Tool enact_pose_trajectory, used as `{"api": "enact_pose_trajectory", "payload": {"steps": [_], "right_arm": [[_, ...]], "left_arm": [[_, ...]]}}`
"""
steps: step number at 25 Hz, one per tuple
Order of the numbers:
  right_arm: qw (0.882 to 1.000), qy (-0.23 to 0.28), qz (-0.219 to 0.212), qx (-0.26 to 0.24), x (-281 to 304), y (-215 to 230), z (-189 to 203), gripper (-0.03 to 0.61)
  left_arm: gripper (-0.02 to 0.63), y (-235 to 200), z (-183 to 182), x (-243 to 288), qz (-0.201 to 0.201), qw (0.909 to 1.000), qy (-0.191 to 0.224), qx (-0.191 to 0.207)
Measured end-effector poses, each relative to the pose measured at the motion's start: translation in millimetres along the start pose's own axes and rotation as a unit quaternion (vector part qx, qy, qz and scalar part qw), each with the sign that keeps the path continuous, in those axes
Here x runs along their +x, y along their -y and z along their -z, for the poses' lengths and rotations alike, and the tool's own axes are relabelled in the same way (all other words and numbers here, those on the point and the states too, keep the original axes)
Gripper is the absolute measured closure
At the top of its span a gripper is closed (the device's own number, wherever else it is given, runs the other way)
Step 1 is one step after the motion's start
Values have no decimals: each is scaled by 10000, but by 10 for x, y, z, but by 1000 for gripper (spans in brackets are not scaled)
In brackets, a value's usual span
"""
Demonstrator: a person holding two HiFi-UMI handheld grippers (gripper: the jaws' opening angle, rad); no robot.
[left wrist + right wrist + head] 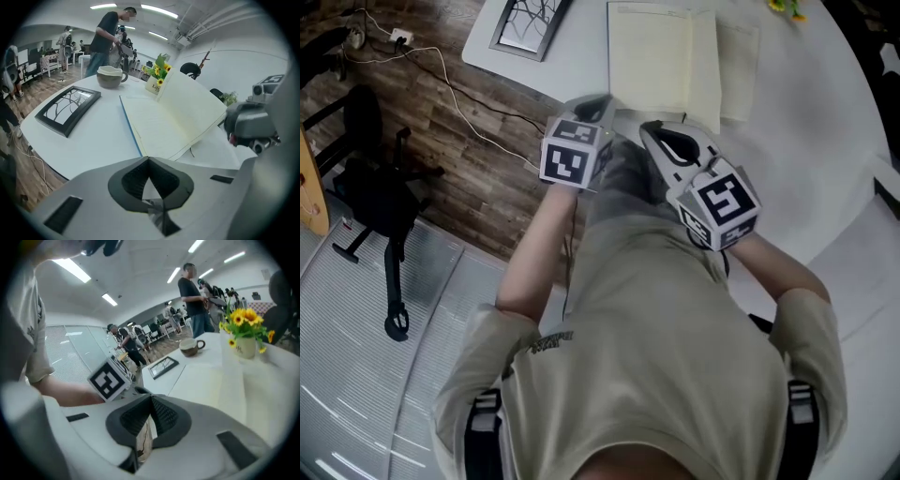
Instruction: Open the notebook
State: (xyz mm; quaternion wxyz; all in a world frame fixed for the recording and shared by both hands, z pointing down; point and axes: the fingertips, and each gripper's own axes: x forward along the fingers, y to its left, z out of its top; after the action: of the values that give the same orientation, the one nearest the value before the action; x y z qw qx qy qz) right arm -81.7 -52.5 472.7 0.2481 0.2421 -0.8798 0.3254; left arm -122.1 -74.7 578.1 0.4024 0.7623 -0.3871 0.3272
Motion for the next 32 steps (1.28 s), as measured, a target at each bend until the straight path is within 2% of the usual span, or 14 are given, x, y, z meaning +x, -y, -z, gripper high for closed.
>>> {"api": "enact_pose_trajectory", "payload": {"steps": [4,10,14,19,24,29,32], "right_arm": [[9962,719,483,-11,-413,240,-380,574],[9848,1136,1309,-133,-838,693,-624,574],[9769,1419,1588,-177,-1149,788,-835,574],[9686,1745,1741,-322,-1503,735,-1076,574],[9610,2049,1799,-464,-1765,608,-1251,574],[9552,2283,1806,-539,-1965,439,-1365,574],[9524,2395,1790,-587,-2060,342,-1391,574]], "left_arm": [[612,37,-85,-98,1,10000,50,64],[612,154,-428,-346,-74,9986,434,310],[612,354,-733,-568,-100,9954,788,535],[612,679,-1123,-845,-9,9883,1255,866],[612,1006,-1518,-1132,47,9744,1877,1232],[612,1283,-1751,-1419,92,9583,2431,1502],[612,1451,-1866,-1588,68,9451,2792,1695]]}}
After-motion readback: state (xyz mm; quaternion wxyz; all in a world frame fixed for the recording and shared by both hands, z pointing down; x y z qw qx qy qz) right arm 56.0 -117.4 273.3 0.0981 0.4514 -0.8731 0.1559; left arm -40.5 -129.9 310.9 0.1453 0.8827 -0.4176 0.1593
